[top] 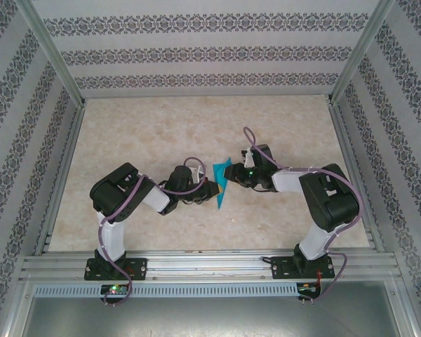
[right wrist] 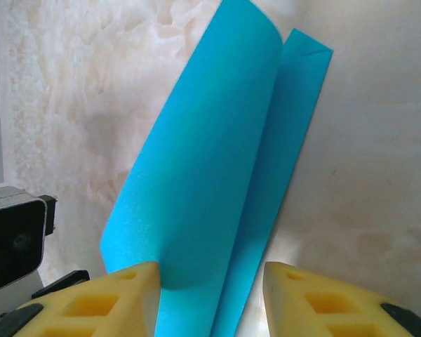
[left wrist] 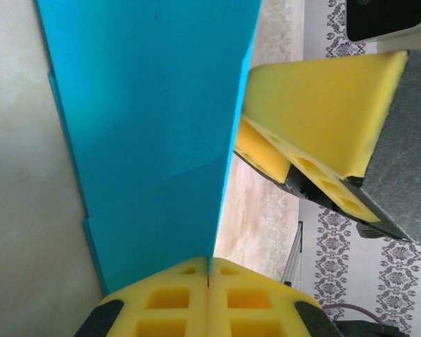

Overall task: Fold a paper plane with a square sheet of paper (fold left side to right side)
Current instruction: Fold the wing for the fifth time at the center of the table.

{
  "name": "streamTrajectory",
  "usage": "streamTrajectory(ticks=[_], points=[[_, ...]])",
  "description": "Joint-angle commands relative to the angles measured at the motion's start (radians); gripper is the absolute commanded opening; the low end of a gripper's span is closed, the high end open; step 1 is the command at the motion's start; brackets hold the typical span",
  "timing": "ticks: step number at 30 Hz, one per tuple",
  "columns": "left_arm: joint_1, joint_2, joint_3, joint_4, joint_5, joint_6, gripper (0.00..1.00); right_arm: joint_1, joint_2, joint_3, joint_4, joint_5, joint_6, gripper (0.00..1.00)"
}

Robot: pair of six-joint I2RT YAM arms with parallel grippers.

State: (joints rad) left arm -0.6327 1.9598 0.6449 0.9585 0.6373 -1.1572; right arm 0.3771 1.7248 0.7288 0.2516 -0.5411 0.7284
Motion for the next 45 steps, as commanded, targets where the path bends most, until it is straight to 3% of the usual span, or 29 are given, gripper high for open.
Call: streamTrajectory(ticks=[1, 28, 36, 45], points=[[0.016, 0.017, -0.015, 0.073, 0.018, -0.017, 0.00, 0.014, 0.019, 0.029, 0.022, 0.006, 0.003, 0.42], [0.018, 0.028, -0.020, 0.100, 0.009, -0.035, 0.00, 0.042, 0.097, 0.080, 0.006, 0.010, 0.005, 0.41], [0.020, 0.033, -0.022, 0.105, 0.007, -0.038, 0.00, 0.065, 0.130, 0.145, -0.169, 0.083, -0.036, 0.39], [0.022, 0.023, -0.038, 0.113, 0.001, -0.039, 0.15, 0.074, 0.161, 0.179, -0.269, 0.121, -0.061, 0.39]])
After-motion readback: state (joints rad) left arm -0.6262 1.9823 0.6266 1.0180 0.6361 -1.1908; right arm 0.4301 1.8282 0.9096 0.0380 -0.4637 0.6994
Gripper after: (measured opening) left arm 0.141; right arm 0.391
